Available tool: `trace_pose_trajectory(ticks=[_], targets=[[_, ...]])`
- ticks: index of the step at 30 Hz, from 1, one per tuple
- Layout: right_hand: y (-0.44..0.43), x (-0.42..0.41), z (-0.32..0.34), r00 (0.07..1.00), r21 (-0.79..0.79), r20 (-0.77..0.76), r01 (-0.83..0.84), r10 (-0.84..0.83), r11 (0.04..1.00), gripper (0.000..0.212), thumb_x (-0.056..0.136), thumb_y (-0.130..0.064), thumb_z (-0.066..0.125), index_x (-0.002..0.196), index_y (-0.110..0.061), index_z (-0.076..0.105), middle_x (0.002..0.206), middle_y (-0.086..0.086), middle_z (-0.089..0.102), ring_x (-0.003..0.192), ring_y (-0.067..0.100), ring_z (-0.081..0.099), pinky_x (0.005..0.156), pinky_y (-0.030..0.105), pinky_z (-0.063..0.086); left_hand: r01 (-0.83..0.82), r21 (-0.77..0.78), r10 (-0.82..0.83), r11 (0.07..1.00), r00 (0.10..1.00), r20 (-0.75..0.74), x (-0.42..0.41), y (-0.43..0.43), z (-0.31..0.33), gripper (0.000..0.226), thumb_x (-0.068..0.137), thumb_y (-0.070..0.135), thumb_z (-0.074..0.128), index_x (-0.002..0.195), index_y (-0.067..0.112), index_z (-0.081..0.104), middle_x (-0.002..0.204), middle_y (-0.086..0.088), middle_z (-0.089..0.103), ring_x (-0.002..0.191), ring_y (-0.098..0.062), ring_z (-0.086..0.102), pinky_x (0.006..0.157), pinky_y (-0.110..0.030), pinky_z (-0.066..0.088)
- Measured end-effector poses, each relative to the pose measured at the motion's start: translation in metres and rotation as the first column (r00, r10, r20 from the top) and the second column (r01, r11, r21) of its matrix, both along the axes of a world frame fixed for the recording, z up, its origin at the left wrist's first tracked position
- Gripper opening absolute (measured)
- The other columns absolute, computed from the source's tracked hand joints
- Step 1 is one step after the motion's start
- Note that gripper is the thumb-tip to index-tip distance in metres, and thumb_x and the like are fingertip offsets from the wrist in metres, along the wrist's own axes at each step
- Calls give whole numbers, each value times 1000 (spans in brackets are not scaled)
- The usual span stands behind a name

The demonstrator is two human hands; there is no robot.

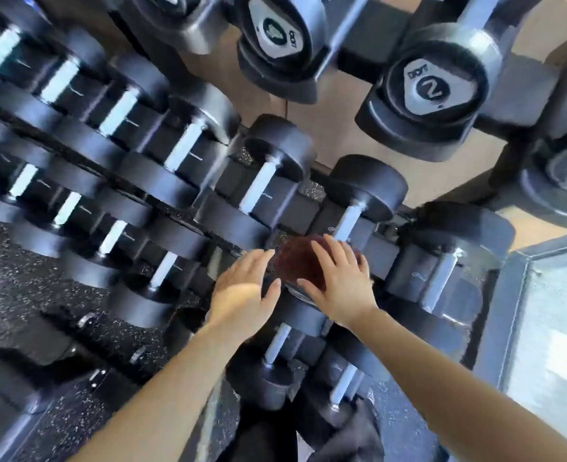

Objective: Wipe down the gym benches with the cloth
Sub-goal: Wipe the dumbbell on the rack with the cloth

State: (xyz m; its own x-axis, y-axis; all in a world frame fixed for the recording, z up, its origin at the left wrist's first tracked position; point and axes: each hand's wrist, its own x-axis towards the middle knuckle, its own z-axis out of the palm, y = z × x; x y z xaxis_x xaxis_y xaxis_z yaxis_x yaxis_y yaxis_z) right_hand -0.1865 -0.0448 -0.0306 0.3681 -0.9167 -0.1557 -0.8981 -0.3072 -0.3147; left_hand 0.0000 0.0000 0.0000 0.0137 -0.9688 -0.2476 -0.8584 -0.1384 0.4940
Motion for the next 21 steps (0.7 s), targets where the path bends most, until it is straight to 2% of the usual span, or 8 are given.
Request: trace_pose_trajectory(ticks=[2, 7, 11, 14, 18, 21], targets=[[-3, 5, -11, 997, 2, -11, 79, -79, 997, 71, 85, -60, 48, 143, -20, 34, 152, 6, 27, 139, 28, 22, 105, 62, 20, 63, 2, -63, 998, 998, 3, 4, -10, -12, 51, 93, 37, 43, 142, 24, 32, 147, 6, 34, 133, -15, 33, 106, -29, 26], [1, 10, -27, 990, -41, -82, 111, -114, 993, 77, 81, -69, 39, 143, -25, 33, 151, 6, 29, 137, 29, 25, 102, 64, 21, 134, 22, -134, 991, 991, -8, 8, -23, -34, 51, 92, 35, 46, 140, 24, 36, 146, 5, 38, 132, -16, 35, 106, -31, 29], [-2, 8, -29, 986, -30, -79, 145, -147, 989, 79, 78, -73, 35, 144, -29, 30, 150, 4, 29, 135, 30, 26, 101, 61, 27, 105, 23, -106, 994, 994, 5, 19, -21, -38, 50, 91, 34, 46, 140, 23, 37, 145, 5, 38, 131, -18, 37, 104, -34, 33], [-3, 7, -30, 986, -8, -98, 137, -137, 991, 84, 74, -76, 41, 145, -31, 27, 151, 4, 28, 135, 31, 25, 101, 60, 29, 63, 49, -64, 997, 998, 20, 23, -16, -38, 50, 92, 35, 43, 140, 24, 36, 146, 6, 36, 131, -17, 36, 102, -36, 34], [-4, 5, -31, 984, 27, -158, 88, -83, 996, 76, 82, -63, 49, 146, -31, 24, 152, 2, 25, 132, 31, 26, 98, 59, 32, 15, 72, -17, 997, 999, 39, 14, -9, -34, 51, 93, 36, 41, 141, 25, 32, 148, 7, 33, 134, -14, 32, 105, -35, 31], [-5, 0, -26, 989, 56, -144, 44, -35, 997, 64, 89, -49, 52, 145, -29, 26, 152, 1, 25, 132, 30, 26, 97, 58, 33, -32, 44, 31, 999, 999, 31, 1, 4, -23, 50, 93, 35, 41, 141, 23, 33, 148, 6, 34, 134, -14, 32, 108, -32, 29]])
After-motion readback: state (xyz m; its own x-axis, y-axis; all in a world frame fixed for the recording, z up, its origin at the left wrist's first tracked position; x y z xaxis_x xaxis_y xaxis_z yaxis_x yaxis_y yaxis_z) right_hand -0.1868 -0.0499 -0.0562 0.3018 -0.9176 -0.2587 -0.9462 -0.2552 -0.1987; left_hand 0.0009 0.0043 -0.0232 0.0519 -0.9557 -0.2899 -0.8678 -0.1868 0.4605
